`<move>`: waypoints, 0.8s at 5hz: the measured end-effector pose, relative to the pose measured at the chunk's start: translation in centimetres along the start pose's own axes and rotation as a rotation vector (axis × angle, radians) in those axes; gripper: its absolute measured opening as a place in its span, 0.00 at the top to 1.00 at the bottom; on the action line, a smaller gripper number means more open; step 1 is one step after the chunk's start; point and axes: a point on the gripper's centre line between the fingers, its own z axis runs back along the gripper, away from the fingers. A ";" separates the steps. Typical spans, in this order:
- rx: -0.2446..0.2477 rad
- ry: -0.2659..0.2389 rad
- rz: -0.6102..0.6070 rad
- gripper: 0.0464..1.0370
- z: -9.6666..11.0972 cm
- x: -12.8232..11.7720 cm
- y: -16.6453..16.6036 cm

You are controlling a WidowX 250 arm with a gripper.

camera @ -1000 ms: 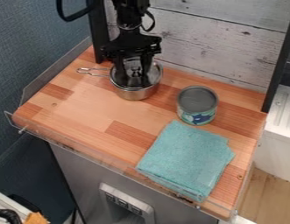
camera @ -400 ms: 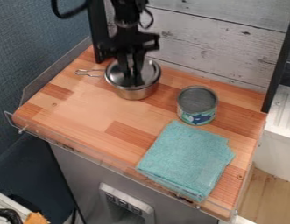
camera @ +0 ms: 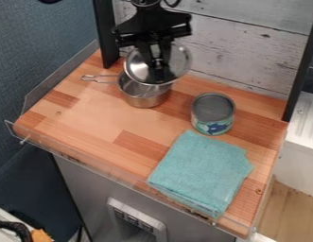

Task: Open lid of silver pot and put it above green cloth

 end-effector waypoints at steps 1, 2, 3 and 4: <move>-0.041 0.068 -0.099 0.77 1.1 -5.6 -1.9; -0.055 0.132 -0.189 0.77 0.6 -10.1 -3.7; -0.058 0.175 -0.239 0.77 -1.5 -12.7 -5.7; -0.040 0.208 -0.284 0.77 -3.4 -14.2 -6.4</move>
